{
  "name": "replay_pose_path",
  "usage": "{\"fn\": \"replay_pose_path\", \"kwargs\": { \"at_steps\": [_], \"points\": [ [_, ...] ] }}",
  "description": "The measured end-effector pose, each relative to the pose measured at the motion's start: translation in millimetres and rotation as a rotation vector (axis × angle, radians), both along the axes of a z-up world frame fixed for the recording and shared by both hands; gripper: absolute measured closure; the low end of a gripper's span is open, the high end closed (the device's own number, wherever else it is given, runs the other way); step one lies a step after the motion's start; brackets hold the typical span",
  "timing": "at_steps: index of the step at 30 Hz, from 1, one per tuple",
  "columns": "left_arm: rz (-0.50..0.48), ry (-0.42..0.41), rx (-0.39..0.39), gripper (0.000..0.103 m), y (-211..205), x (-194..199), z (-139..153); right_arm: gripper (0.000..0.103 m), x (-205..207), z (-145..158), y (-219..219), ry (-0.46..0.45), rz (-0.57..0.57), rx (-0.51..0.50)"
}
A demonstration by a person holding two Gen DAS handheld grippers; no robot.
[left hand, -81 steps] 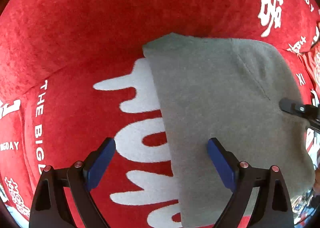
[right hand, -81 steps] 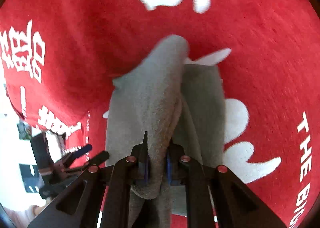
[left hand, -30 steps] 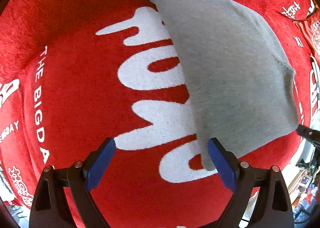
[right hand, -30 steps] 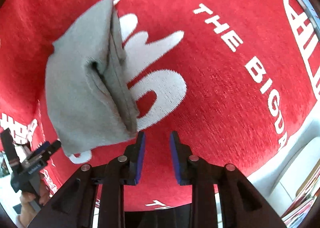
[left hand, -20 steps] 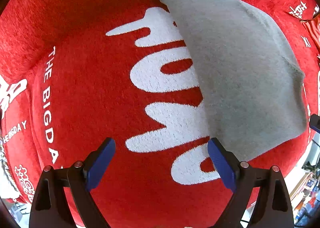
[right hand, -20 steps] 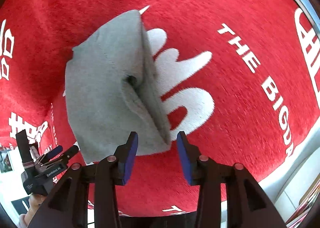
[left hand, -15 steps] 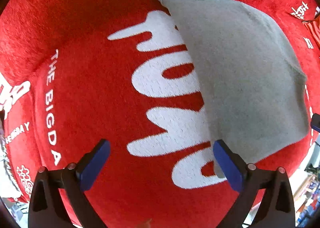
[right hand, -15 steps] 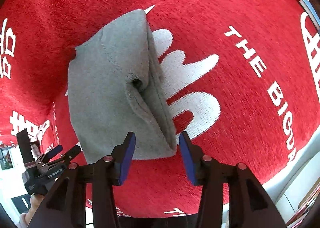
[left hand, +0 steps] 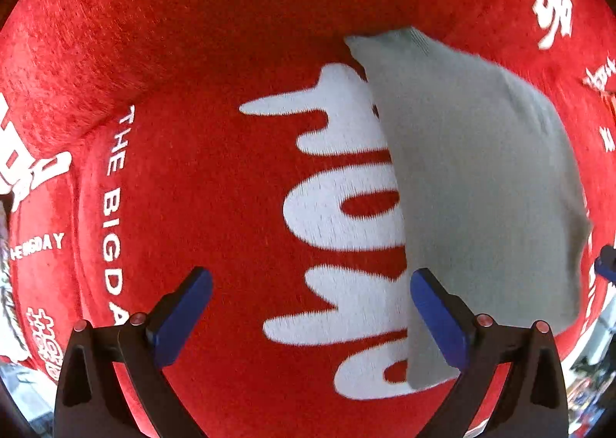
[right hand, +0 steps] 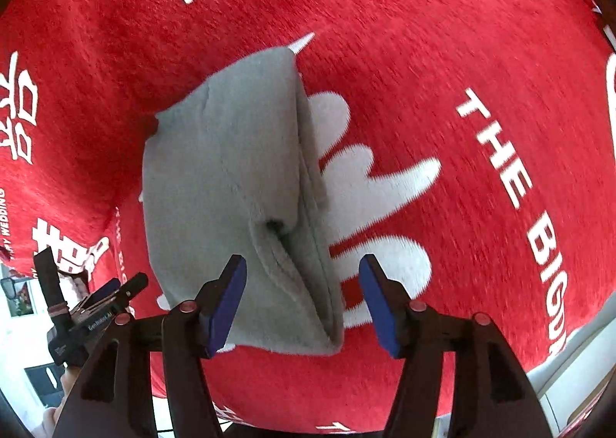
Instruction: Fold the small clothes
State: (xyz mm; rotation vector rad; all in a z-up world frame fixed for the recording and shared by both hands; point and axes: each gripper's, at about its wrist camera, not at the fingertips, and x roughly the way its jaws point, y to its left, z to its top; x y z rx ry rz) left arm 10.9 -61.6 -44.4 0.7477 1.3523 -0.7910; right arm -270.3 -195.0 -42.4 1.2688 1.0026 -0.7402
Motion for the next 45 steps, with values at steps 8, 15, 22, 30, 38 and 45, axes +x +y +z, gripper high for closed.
{"fn": "replay_pose_path", "kwargs": {
  "at_steps": [8, 15, 22, 30, 38, 45],
  "points": [
    [0.039, 0.185, -0.073, 0.0, -30.3, 16.8, -9.2, 0.037, 8.4, -19.6, -31.6, -0.061, 0.011, 0.045],
    [0.021, 0.253, -0.098, 0.0, -55.0, 10.5, -25.2, 0.037, 11.6, -44.6, -50.4, -0.105, -0.006, 0.105],
    [0.019, 0.349, -0.104, 0.0, -73.1, 4.8, -44.9, 0.037, 12.5, -63.0, -64.5, -0.179, 0.007, 0.159],
    [-0.002, 0.436, -0.141, 0.0, -95.4, -5.1, -61.8, 0.036, 29.1, -79.6, -76.8, -0.328, 0.088, 0.234],
    [-0.015, 0.407, -0.162, 0.0, -118.5, -15.7, -69.2, 0.034, 70.8, -86.7, -84.5, -0.423, 0.201, 0.239],
    [-0.011, 0.381, -0.213, 0.04, -107.1, -11.5, -51.6, 0.072, 61.6, -92.3, -77.8, -0.424, 0.132, 0.281]
  ]
}}
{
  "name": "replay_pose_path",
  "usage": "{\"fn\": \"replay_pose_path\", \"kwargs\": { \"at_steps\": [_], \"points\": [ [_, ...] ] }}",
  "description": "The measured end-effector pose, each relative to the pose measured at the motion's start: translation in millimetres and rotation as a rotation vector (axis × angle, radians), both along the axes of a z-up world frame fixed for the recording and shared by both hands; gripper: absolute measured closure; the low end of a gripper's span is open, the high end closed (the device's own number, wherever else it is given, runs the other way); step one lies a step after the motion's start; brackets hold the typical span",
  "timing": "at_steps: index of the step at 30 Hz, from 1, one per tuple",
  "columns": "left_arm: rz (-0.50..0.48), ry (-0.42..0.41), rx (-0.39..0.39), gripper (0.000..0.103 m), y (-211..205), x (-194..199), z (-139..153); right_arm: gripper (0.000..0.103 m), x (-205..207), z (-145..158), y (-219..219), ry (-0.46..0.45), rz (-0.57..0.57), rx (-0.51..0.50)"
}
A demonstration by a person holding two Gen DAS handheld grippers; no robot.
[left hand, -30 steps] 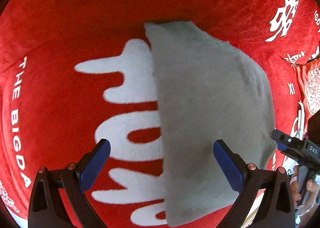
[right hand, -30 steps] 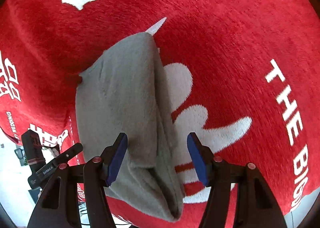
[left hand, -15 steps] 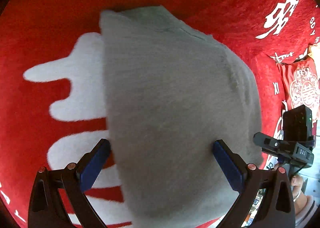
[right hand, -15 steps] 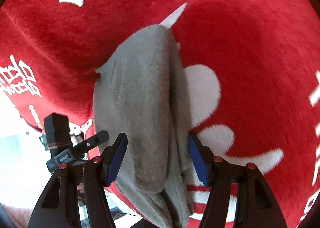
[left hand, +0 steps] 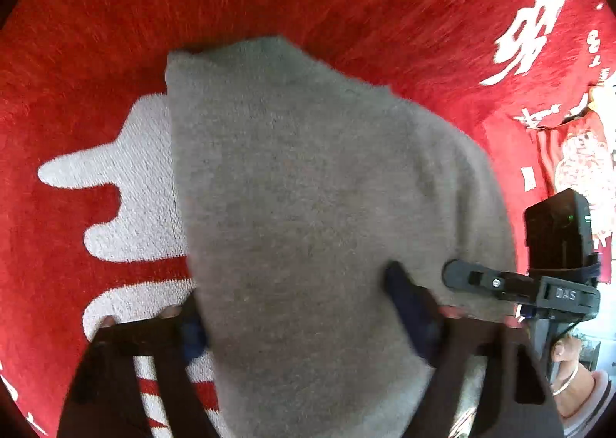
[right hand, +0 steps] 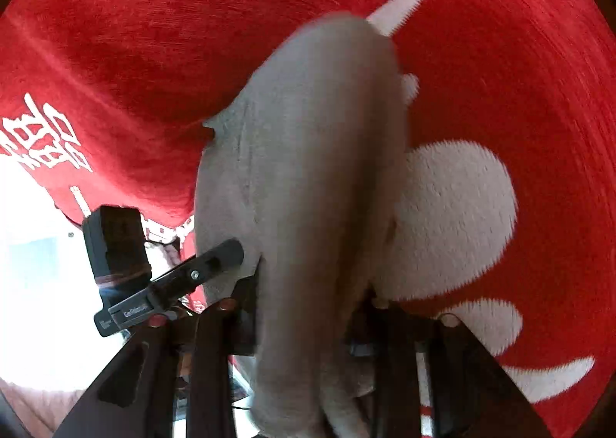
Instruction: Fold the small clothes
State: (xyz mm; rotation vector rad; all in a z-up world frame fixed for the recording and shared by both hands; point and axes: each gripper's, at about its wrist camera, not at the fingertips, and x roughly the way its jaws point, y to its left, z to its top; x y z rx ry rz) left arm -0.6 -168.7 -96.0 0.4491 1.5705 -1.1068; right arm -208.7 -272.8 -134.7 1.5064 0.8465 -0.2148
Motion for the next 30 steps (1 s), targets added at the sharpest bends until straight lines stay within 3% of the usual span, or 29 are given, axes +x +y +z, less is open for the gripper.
{"fn": "replay_pose_path", "kwargs": {
  "at_steps": [3, 16, 24, 30],
  "points": [
    [0.001, 0.0, -0.023, 0.054, 7.0, 4.5, 10.4, 0.072, 0.4, 11.5, 3.8, -0.027, -0.015, -0.006],
    [-0.021, 0.024, -0.145, 0.056, 56.1, 17.7, 65.4, 0.072, 18.4, 71.5, 44.2, -0.123, -0.035, 0.001],
    [0.007, 0.009, -0.134, 0.056, 126.2, 52.3, 94.8, 0.072, 52.8, 90.3, 100.5, -0.155, -0.024, 0.035],
    [0.034, -0.02, -0.079, 0.056, 185.1, 76.3, 87.9, 0.072, 87.8, 77.4, 151.7, -0.166, 0.0, 0.092]
  ]
}}
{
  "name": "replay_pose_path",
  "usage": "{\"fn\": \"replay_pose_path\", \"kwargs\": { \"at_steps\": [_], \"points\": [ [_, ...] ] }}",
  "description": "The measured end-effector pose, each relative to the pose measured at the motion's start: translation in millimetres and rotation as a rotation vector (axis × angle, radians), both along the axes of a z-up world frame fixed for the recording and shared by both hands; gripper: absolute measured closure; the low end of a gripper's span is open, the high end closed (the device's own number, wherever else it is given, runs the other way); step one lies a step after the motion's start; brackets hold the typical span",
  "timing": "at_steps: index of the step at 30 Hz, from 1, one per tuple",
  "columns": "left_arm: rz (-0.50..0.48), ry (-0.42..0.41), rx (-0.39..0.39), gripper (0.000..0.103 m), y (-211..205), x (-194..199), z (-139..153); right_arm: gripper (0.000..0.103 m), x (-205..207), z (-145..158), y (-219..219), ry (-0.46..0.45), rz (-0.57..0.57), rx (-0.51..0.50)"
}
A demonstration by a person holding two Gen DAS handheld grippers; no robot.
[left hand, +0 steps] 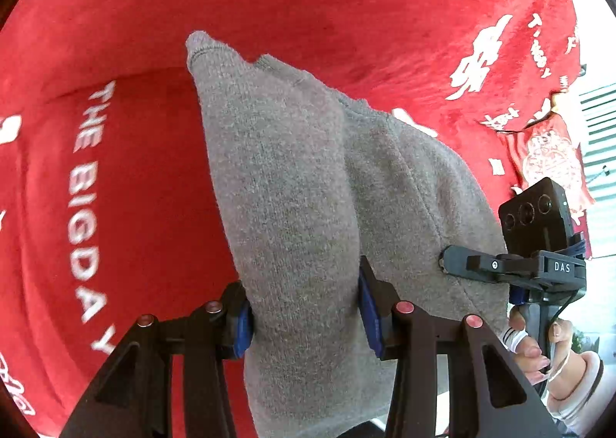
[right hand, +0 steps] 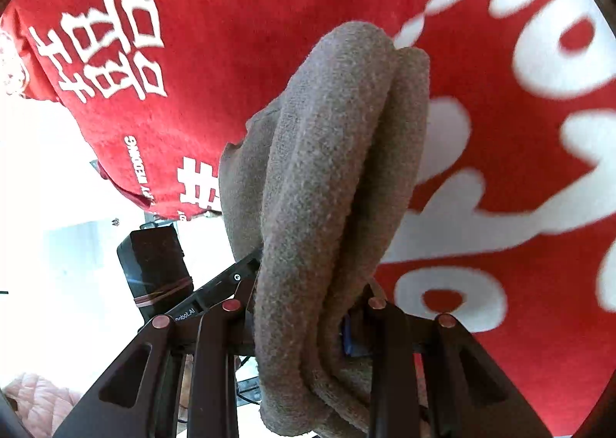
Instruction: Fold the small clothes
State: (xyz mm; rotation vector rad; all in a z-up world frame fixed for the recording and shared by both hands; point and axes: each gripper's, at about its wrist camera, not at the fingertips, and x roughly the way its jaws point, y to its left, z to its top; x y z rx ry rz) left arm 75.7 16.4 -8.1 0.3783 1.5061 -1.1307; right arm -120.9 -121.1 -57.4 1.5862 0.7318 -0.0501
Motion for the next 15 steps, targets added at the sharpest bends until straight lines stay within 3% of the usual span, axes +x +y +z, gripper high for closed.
{"fn": "replay_pose_path", "kwargs": {
  "at_steps": [6, 9, 11, 15],
  "points": [
    [0.049, -0.006, 0.073, 0.056, 39.7, 14.1, -36.9, 0.072, 29.4, -30.2, 32.2, 0.072, 0.064, 0.001],
    [0.068, -0.05, 0.129, 0.056, 53.6, 17.5, -53.1, 0.065, 44.9, -37.4, 35.7, 0.242, 0.142, -0.104],
    [0.097, -0.038, 0.113, 0.056, 62.1, 24.4, -49.2, 0.058, 48.1, -30.3, 32.1, 0.338, 0.174, -0.185],
    [0.133, -0.129, 0.08, 0.056, 77.6, 41.9, -23.6, 0.055, 41.6, -9.1, 25.5, 0.437, 0.17, -0.291]
  ]
}}
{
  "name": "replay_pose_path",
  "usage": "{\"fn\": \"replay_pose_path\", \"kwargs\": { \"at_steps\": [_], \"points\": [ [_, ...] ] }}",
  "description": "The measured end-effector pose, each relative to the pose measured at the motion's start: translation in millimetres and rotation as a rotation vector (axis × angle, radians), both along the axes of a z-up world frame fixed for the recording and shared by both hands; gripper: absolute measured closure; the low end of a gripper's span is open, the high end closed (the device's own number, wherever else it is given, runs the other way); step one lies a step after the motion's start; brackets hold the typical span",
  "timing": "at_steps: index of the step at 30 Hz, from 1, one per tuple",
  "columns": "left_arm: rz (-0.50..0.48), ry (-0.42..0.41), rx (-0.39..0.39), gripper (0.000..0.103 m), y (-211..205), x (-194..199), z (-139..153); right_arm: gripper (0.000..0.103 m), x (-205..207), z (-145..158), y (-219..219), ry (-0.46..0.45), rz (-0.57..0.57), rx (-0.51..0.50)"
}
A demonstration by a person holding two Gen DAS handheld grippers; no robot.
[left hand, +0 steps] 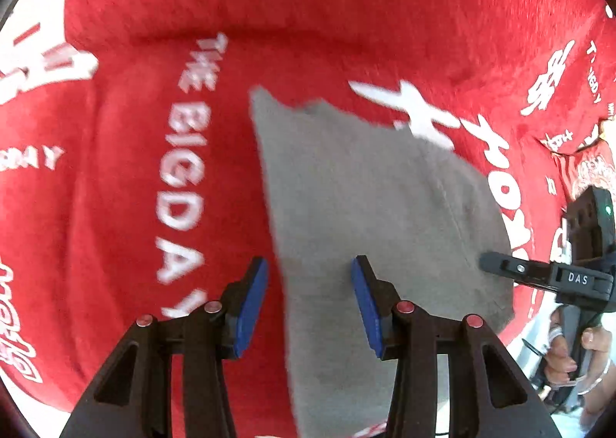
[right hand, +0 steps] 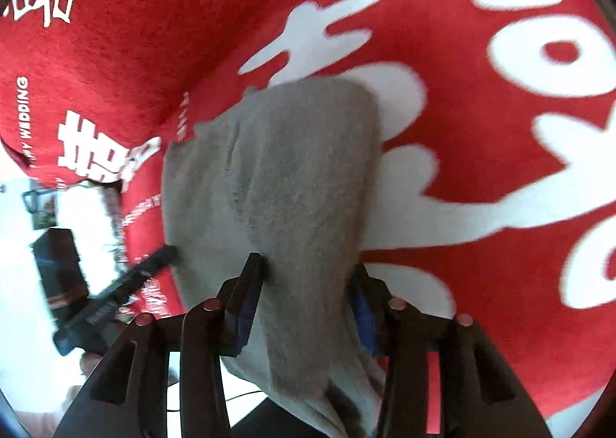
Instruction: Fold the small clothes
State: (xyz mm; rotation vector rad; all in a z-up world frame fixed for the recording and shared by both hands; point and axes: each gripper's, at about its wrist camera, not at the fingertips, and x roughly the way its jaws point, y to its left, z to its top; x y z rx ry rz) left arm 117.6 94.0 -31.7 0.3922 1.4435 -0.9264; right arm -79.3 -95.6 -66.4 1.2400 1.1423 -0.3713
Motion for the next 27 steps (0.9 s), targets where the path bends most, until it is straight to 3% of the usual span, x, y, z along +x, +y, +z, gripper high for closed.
{"fn": "replay_pose_path", "kwargs": {
  "at_steps": [2, 3, 4, 6, 11, 12, 13, 16, 17, 20, 22, 27],
  "points": [
    [0.025, -0.016, -0.001, 0.056, 1.2, 9.4, 4.6, 0.055, -5.0, 5.4, -3.3, 0.012, -0.019, -0.025],
    [0.034, -0.019, 0.004, 0.056, 1.3, 13.4, 3.9, 0.063, -2.3, 7.3, -3.9, 0.008, -0.032, -0.02],
    [0.044, -0.028, 0.02, 0.056, 0.2, 16.6, 0.3, 0.08, -3.0, 5.9, -5.1, 0.006, -0.042, -0.014],
    [0.05, -0.05, 0.055, 0.056, -1.8, 18.2, -8.9, 0.081, -3.3, 9.0, -2.4, 0.018, -0.017, -0.043],
    [0.016, -0.113, 0.119, 0.056, -8.9, 4.2, -28.5, 0.084, 21.9, 43.9, 27.0, 0.073, 0.254, -0.381],
    [0.015, -0.115, 0.121, 0.056, -8.3, 2.9, -29.8, 0.092, 24.7, 43.2, 32.4, 0.098, 0.301, -0.44],
    [0.014, -0.123, 0.128, 0.056, -8.6, 0.9, -32.3, 0.092, 27.4, 39.0, 35.6, 0.129, 0.34, -0.483],
    [0.007, -0.134, 0.15, 0.056, -9.5, -1.5, -35.8, 0.092, 11.0, 2.2, 23.2, 0.186, 0.333, -0.42],
    [0.003, -0.144, 0.16, 0.056, -10.6, -2.3, -36.9, 0.092, 5.5, -3.5, 17.1, 0.164, 0.291, -0.392],
    [-0.029, -0.213, 0.224, 0.056, -13.4, -5.1, -45.2, 0.086, -10.9, -0.8, 6.6, 0.154, 0.186, -0.336],
    [-0.02, -0.195, 0.271, 0.056, -9.2, -3.8, -51.9, 0.08, -21.9, 0.3, 1.5, 0.154, 0.129, -0.287],
    [0.038, -0.194, 0.232, 0.056, 7.0, -0.2, -37.1, 0.077, -55.7, 11.3, -26.5, 0.063, -0.096, -0.162]
  ]
}}
